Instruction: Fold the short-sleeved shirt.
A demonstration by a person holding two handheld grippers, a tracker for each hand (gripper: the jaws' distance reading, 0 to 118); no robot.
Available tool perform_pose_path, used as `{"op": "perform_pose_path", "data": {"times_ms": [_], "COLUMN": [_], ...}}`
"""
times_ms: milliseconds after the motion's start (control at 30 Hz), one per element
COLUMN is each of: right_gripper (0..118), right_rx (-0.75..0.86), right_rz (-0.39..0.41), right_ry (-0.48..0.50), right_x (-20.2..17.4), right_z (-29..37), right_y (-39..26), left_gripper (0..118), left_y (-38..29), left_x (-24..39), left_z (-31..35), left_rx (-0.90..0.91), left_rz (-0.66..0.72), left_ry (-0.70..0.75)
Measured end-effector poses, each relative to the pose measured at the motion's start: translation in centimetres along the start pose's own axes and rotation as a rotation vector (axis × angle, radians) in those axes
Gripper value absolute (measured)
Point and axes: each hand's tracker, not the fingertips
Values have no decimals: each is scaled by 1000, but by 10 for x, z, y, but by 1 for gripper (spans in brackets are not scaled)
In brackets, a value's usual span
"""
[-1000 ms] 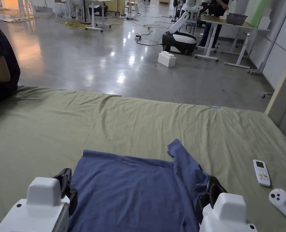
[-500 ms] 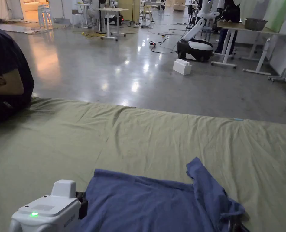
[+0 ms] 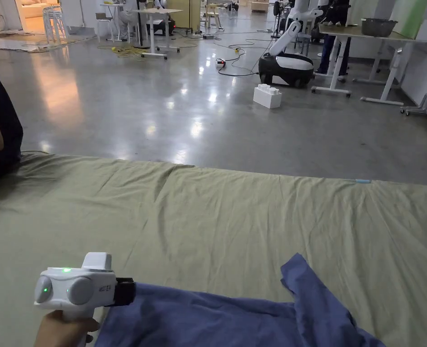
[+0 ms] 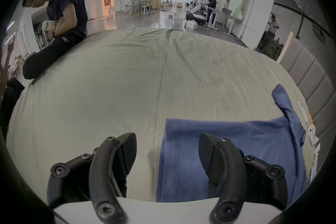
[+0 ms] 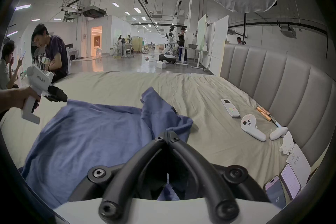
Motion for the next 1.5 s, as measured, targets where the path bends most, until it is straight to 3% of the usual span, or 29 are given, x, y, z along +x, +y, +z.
{"op": "perform_pose_path", "data": {"times_ms": [167, 267, 300, 433, 500, 567, 600, 667, 833, 1000, 1067, 1133, 1267, 1333, 1500], "right_gripper": [1, 1, 1, 2, 18, 51, 57, 60, 66, 63, 49, 42, 6, 3, 3], "right_rx": [-40, -58, -63, -106, -150, -215, -261, -310, -457, -655, -687, -637, -635, -617, -499], "right_rz": [-2, -11, -21, -90, -125, -156, -168, -204, -203, -191, -164, -67, -23, 35, 55], "right_ry": [-23, -31, -38, -45, -39, -28, -10, 3, -19, -23, -5, -31, 0, -11, -23], "right_x": [9, 14, 16, 27, 35, 45, 51, 60, 69, 62, 54, 43, 27, 23, 33], "right_z": [-9, -12, -14, -35, -58, -86, -106, -141, -215, -254, -259, -254, -251, -250, -230], "right_y": [-9, -10, -9, -1, 9, 19, 25, 37, 58, 49, 44, 48, 48, 47, 59], "left_gripper": [75, 71, 65, 12, 6, 5, 5, 5, 5, 5, 5, 5, 5, 5, 5], "left_y": [-5, -9, -10, -15, -13, -10, -8, -5, -6, -8, -7, -8, -9, -9, -5], "left_x": [18, 21, 25, 36, 41, 42, 41, 37, 32, 31, 31, 31, 35, 36, 33], "left_z": [-34, -34, -33, -25, -28, -26, -24, -14, 6, 19, 20, 22, 28, 31, 49], "left_rx": [-97, -56, -53, -44, -72, -83, -92, -73, -34, -12, -11, -8, 1, 6, 47], "left_rz": [-151, -144, -161, -228, -280, -283, -273, -224, -208, -203, -206, -204, -210, -214, -184], "left_ry": [94, 87, 87, 32, 19, 28, 25, 28, 16, 17, 19, 19, 23, 24, 16]}}
